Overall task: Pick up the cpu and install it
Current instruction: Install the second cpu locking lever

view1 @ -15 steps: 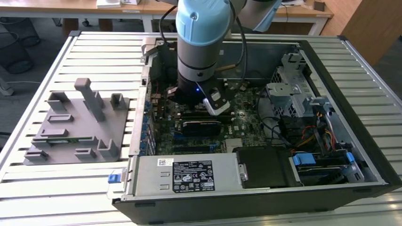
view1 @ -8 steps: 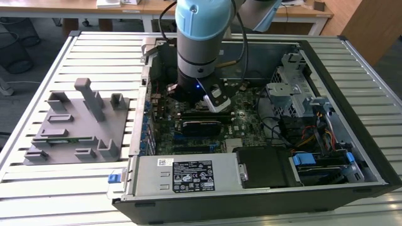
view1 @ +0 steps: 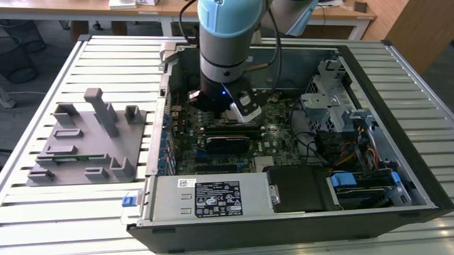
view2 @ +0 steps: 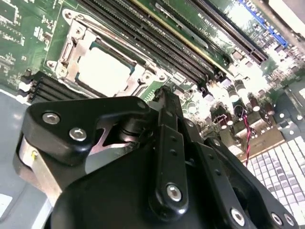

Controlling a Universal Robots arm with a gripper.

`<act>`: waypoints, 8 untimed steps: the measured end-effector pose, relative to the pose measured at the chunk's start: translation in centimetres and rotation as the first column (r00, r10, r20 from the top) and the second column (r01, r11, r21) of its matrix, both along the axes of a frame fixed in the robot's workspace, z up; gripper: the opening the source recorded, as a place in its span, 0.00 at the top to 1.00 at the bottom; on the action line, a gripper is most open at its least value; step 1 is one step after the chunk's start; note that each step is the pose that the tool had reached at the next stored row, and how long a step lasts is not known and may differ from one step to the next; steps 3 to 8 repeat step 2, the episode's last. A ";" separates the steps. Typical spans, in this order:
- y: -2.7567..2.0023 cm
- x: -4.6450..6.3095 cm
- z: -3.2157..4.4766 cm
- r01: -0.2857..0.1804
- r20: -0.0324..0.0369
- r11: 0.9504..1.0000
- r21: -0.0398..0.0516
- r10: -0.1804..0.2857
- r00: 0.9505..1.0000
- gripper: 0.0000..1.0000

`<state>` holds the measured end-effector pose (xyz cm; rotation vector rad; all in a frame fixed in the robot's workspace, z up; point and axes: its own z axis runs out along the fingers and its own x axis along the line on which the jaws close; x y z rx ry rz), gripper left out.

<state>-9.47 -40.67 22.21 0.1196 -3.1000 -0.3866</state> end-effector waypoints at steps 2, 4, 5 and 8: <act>0.00 0.0 0.12 0.000 0.000 1.000 0.000 0.000 1.000 0.89; 0.00 0.0 0.12 0.000 0.000 1.000 0.000 0.000 1.000 0.89; 0.00 0.0 0.12 0.000 0.000 1.000 0.000 0.000 1.000 0.89; 0.00 0.0 0.12 0.000 0.000 1.000 0.000 0.000 1.000 0.89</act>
